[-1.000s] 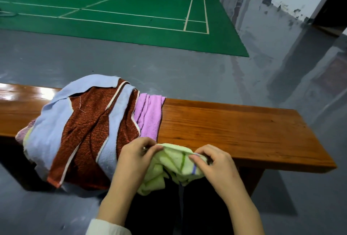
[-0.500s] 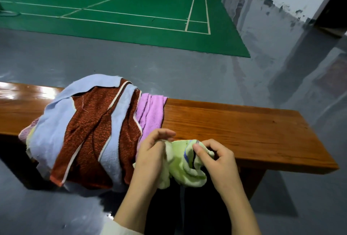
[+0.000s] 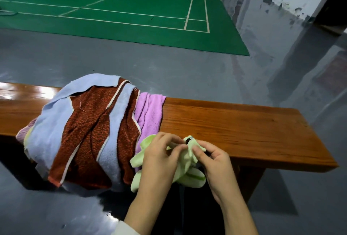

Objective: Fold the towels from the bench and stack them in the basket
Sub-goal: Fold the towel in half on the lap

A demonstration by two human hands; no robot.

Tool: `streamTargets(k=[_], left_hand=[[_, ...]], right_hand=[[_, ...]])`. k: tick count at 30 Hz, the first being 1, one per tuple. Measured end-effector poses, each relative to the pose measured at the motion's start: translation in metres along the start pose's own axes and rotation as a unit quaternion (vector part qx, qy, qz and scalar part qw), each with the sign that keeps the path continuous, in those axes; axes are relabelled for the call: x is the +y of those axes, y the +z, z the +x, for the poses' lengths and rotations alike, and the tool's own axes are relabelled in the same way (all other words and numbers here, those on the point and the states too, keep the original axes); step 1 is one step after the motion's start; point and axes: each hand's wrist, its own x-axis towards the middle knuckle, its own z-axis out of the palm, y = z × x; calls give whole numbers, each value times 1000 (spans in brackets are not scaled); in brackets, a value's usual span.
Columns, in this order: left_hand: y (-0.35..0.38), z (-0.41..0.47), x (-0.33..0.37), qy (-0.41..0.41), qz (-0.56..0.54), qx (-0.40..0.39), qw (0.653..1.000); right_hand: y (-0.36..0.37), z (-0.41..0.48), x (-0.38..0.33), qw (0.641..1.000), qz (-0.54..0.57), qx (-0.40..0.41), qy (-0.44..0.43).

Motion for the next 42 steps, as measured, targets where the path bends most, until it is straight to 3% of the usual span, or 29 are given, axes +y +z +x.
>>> streamTargets(k=[8,13,18,20,22,24,27,32,35,38,42], left_hand=[[10,-6,-19,61,49,-75,994],[9,-2,-18,102,102,-27,989],[5,-7,-6,43,320,64,944],[4,-4,-6,82,277,55,956],[4,1,-8,93,142,15,985],[3,2,-4,48,-11,-45,998],[8,1,6,-14,-108,-68,992],[22,0,7,18,-49,12,999],[24,-1,2,-9,-14,19,1000],[17,0,-8,-28,31,-26,999],[-14,8,-36,-4,70,-92,993]], right_hand=[[-2,3,-2,999,6,49,-5],[-4,2,-3,998,30,53,-1],[-2,2,-1,999,37,15,7],[0,2,-1,999,36,-2,12],[0,2,-3,1000,23,9,-8],[-1,2,-4,999,10,20,-28],[-3,1,-4,1000,4,5,-26],[0,-3,-11,996,88,-25,8],[-3,-3,-13,999,0,-44,-30],[-8,4,-6,997,-45,24,-49],[-14,14,-5,990,-19,130,-52]])
